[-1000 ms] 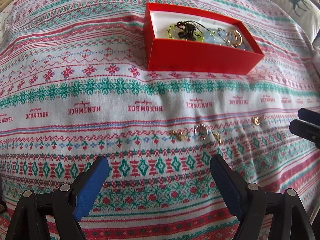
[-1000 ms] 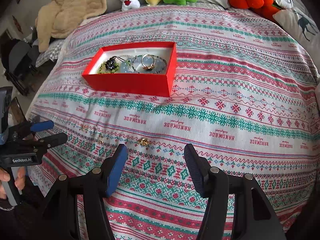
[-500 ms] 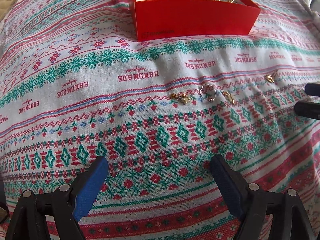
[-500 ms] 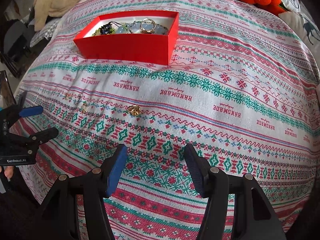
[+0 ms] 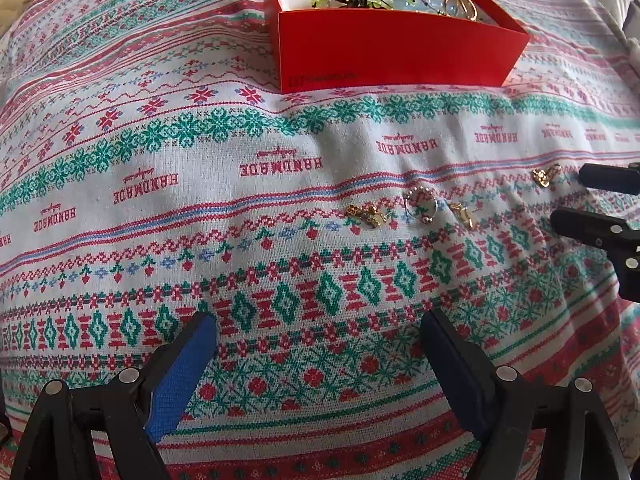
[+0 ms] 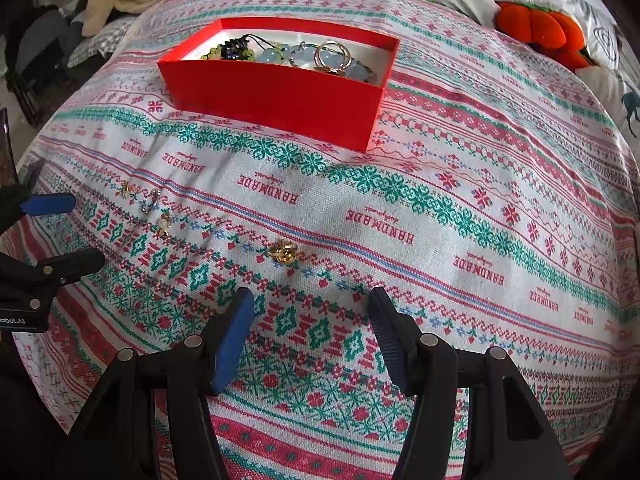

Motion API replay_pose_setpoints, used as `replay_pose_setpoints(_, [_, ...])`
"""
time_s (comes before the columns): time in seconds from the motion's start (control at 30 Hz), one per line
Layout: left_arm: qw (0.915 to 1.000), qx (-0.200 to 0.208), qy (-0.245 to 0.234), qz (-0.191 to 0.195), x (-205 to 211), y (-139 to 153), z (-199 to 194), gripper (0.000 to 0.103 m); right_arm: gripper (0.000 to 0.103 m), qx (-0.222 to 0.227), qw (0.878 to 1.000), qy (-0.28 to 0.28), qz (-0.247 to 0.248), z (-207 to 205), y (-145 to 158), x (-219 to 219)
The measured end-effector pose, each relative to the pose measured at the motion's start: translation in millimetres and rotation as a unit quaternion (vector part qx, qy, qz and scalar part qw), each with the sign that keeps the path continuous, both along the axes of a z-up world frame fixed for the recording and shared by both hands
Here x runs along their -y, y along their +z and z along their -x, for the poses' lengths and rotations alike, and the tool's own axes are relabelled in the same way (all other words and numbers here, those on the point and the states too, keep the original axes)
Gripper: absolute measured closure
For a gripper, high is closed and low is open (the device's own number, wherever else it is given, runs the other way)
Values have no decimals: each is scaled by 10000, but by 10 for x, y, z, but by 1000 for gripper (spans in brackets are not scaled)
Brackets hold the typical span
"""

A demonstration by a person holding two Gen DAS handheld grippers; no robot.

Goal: Organize jewelry
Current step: 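Move both tools back over the small gold earrings on the cover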

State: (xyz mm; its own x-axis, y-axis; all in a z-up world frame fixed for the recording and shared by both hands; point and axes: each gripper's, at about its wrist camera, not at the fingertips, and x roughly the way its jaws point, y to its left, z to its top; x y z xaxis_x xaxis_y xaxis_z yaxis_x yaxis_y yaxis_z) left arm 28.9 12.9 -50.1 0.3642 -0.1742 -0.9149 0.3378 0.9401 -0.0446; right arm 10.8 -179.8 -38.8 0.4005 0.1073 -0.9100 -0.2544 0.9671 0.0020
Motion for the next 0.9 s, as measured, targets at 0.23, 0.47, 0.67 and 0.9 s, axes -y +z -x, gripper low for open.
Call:
replay_pose_setpoints(0.23, [10000, 2, 61, 79, -6, 9, -10, 20, 56, 94, 9994, 292, -148, -148, -8, -118])
replay_pose_setpoints(0.47, [9999, 10, 82, 119, -27, 15, -15, 23, 80, 84, 9984, 459, -333, -204, -17, -194])
replay_pose_setpoints(0.67, [9998, 37, 77, 176, -29, 43, -24, 30, 87, 110, 9983, 489, -305, -181, -5, -196])
replay_pose_setpoints(0.9, [9994, 181, -120, 280, 39, 78, -72, 55, 87, 75, 9983, 439, -385, -42, 27, -91])
